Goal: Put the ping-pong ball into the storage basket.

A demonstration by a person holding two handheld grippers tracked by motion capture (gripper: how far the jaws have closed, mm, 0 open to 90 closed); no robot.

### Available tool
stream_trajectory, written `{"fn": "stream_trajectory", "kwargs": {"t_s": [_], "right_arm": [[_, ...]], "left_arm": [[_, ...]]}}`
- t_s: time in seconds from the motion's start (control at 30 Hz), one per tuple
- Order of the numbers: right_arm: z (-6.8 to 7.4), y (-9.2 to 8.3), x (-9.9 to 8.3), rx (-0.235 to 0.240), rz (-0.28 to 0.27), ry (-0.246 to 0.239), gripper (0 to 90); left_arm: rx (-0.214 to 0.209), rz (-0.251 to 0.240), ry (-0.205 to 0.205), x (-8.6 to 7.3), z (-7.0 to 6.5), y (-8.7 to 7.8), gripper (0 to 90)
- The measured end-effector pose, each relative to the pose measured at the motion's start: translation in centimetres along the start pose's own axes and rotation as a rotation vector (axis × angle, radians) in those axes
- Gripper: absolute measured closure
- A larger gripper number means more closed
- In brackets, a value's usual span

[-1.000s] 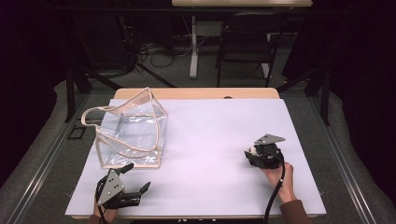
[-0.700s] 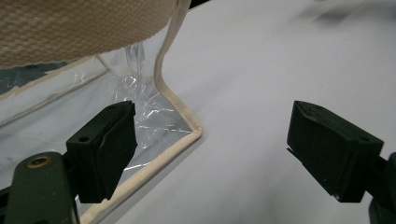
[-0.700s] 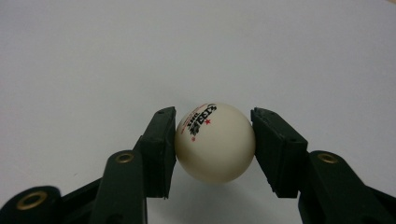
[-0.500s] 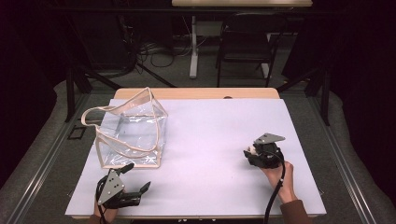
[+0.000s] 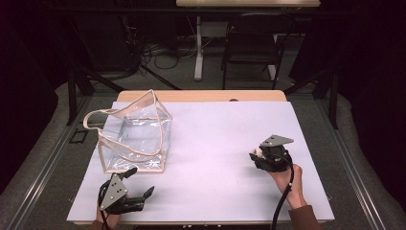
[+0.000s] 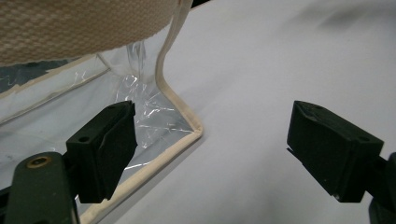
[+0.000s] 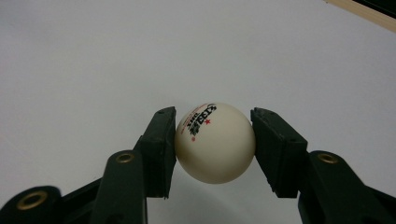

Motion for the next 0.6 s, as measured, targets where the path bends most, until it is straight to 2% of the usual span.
{"fn": "stream_trajectory", "kwargs": {"t_s": [0.6], "right_arm": [[0.7,-1.2,1.2,0.002,-0.021,-0.033,51.3]], "left_arm": [[0.001,-0.001,-0.001,0.0,0.0,-0.1,16.0]]}}
Point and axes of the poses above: each handheld gripper's, and its own axes: y roughly forward along the jaws, x roughly out of its top, z roughly to its left, the point moved 8 cm from there along y, roughly forward along the jaws, and after that the axes turned 5 degrees about y, right-handed, at the moved point
